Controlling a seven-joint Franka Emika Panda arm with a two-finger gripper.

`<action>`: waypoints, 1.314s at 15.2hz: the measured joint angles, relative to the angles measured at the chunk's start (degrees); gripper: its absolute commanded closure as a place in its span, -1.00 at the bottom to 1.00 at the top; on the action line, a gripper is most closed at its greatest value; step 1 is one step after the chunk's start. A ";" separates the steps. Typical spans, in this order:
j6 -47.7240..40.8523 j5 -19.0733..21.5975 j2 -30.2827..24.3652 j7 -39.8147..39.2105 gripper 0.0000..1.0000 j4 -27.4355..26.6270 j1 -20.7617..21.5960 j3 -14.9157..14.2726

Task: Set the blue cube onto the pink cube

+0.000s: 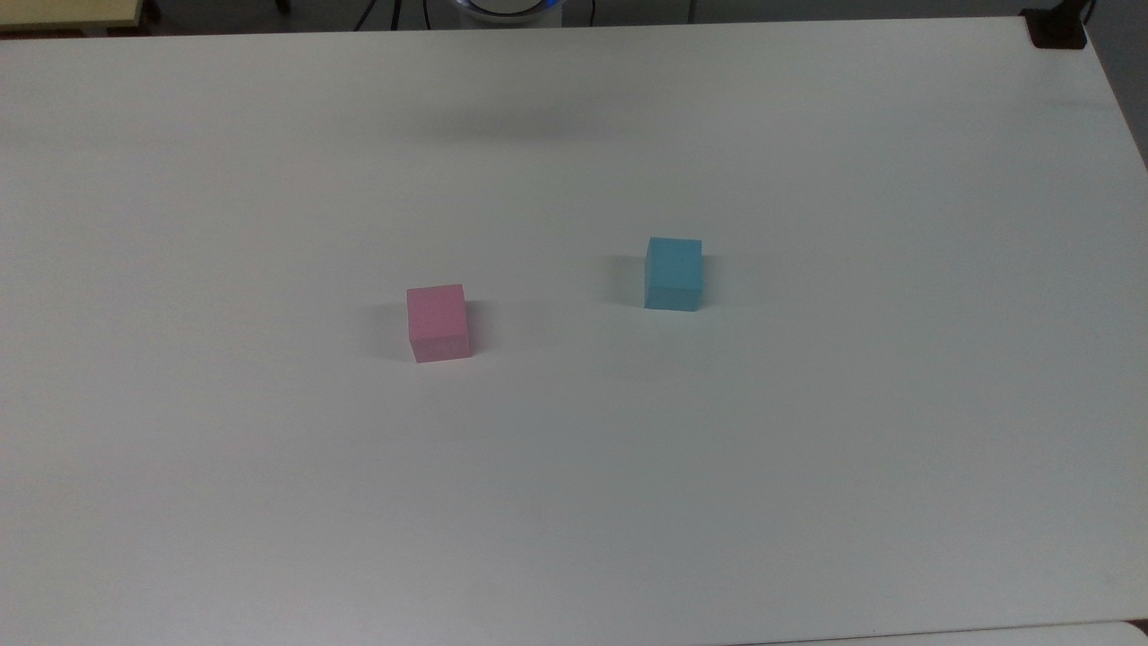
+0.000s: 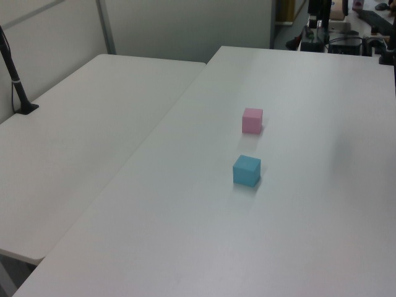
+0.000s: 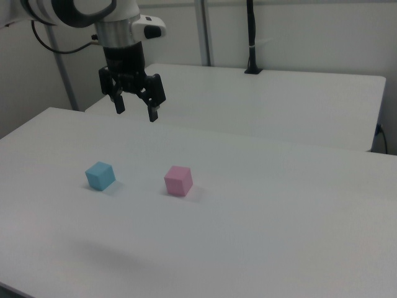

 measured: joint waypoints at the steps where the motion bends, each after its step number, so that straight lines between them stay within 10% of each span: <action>1: -0.44 0.00 0.00 0.00 -1.00 0.00 0.00 0.05; 20: -0.44 0.00 0.01 -0.02 -1.00 0.00 1.01 0.24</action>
